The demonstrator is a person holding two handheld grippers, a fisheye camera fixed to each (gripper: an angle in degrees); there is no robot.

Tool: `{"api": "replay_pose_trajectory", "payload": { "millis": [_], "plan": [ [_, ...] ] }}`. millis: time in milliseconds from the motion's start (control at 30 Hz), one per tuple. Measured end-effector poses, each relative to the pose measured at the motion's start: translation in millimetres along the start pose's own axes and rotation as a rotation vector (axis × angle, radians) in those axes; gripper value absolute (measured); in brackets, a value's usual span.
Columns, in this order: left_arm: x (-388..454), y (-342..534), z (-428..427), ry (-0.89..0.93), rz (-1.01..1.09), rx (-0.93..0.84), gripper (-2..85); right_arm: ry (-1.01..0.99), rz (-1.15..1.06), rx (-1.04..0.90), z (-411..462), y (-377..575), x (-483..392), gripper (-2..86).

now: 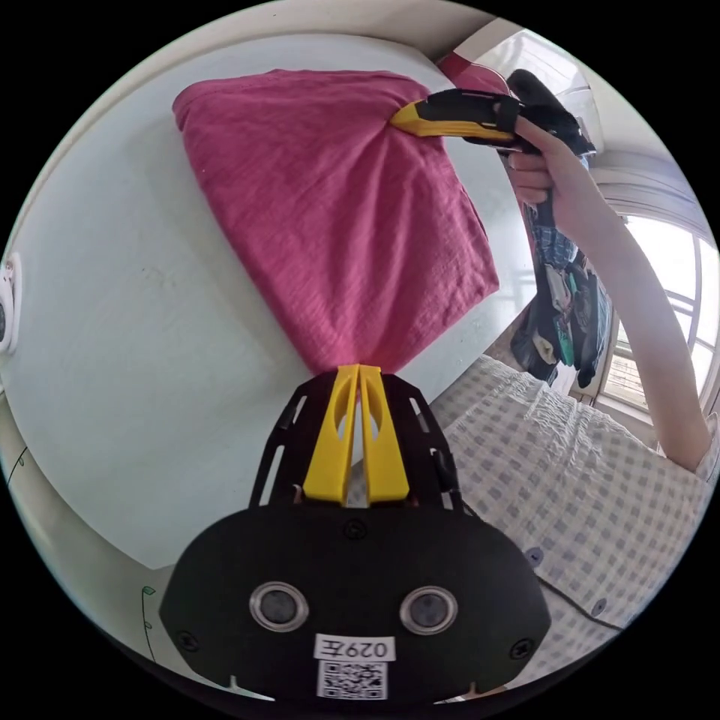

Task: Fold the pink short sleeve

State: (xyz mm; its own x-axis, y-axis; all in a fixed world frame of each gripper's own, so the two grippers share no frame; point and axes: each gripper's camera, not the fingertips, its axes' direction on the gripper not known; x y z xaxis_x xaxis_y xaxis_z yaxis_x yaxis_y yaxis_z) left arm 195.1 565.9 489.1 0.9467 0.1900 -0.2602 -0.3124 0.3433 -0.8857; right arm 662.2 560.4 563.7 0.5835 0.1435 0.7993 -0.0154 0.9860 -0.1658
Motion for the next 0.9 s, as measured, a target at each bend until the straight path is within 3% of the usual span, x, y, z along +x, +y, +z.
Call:
{"api": "replay_pose_trajectory", "payload": {
  "millis": [100, 167, 267, 400, 533, 667, 767, 833, 900],
  "plan": [
    [5.0, 7.5, 0.2, -0.032, 0.015, 0.011, -1.0, 0.027, 0.125, 0.04, 2.3, 7.8, 18.5, -0.5],
    [7.9, 9.6, 0.6, -0.051, 0.025, -0.001, -1.0, -0.115, 0.19, 0.057, 4.0, 12.2, 36.9, -0.5],
    [10.9, 11.1, 1.4, -0.074, 0.036, -0.038, -1.0, -0.14, 0.091, 0.15, -2.9, 30.0, 20.4, -0.5],
    [13.3, 15.8, 2.7, -0.103, 0.055, -0.083, -1.0, -0.202, -0.045, 0.01, 26.6, 73.9, -11.5, -0.5],
    [16.3, 26.0, 3.6, -0.143, 0.137, -0.113, -1.0, -0.212, -0.003, -0.124, 71.5, 120.1, -10.6, -0.5],
    [19.6, 38.3, 4.4, -0.201, 0.18, -0.127, -1.0, -0.13, 0.06, -0.065, 83.8, 143.4, -12.2, -0.5],
    [21.9, 54.2, 4.8, -0.259, 0.252, -0.117, -1.0, -0.17, -0.049, -0.034, 90.0, 155.4, -39.2, -0.5],
    [16.8, 68.9, 3.3, -0.276, 0.276, -0.091, -1.0, -0.053, 0.051, -0.101, 111.5, 164.4, -38.7, -0.5],
    [10.6, 80.2, 1.2, -0.279, 0.293, -0.071, -1.0, -0.146, 0.117, -0.017, 115.5, 174.1, -34.2, -0.5]
  ]
}}
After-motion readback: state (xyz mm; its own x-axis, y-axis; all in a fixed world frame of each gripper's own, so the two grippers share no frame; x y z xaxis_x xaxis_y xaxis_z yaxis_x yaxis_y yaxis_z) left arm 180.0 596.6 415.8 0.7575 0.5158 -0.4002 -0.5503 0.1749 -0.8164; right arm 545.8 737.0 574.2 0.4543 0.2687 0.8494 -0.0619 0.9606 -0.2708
